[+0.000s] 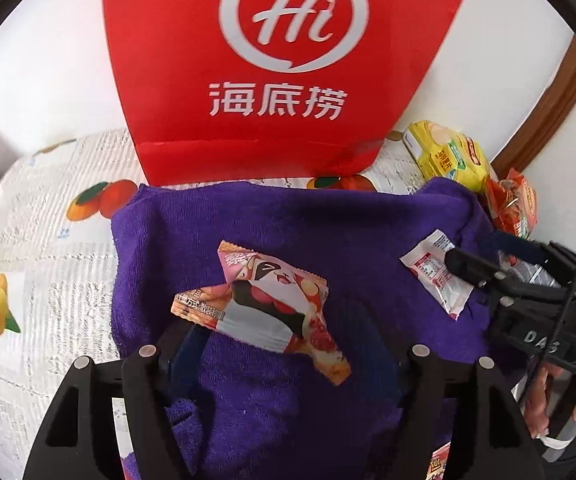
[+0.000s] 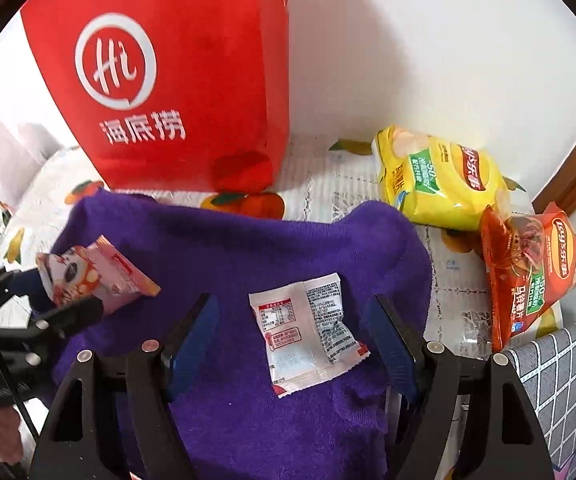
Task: Organize snacks
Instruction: 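Carry the sachet and panda bag onto the purple towel and open both tools, then grasp the blue snack packet with the right tool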
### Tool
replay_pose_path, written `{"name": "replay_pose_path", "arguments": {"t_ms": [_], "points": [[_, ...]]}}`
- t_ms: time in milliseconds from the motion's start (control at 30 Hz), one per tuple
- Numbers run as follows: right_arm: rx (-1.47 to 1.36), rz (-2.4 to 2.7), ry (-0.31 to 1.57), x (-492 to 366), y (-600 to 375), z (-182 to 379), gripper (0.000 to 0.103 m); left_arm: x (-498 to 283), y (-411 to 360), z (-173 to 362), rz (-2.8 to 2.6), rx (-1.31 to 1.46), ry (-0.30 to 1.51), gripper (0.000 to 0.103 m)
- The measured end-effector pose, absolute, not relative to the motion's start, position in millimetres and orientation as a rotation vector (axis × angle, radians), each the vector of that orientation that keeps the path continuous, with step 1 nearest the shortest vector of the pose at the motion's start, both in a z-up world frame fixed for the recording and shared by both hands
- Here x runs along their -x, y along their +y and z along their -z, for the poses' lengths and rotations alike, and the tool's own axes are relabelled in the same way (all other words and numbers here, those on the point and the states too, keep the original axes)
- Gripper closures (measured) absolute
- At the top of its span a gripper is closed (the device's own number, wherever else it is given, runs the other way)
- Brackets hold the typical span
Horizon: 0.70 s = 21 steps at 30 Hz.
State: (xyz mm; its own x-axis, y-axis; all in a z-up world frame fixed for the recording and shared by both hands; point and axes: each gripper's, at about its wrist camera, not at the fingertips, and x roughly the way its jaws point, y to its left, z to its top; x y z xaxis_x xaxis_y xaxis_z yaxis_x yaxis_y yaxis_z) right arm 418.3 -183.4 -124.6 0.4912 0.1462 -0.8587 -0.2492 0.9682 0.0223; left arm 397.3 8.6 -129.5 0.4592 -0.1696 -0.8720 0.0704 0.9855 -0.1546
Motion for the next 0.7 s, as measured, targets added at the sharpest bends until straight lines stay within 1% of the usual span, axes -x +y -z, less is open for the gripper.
{"name": "replay_pose_path", "arguments": {"t_ms": [233,433,700], "points": [[0.135,-0.27,0.984,-406,-179,101,0.026,-389,-4,115,0.117,0.035,1.066,0.032],[0.141,-0.314,0.935,-368,-184,82,0.026,-371,-7,96,0.087,-0.024,1.023,0.032],[0.062,-0.249,0.95,-284,-231,100,0.026,-318,14,88,0.12,0.049,0.979,0.029]]}}
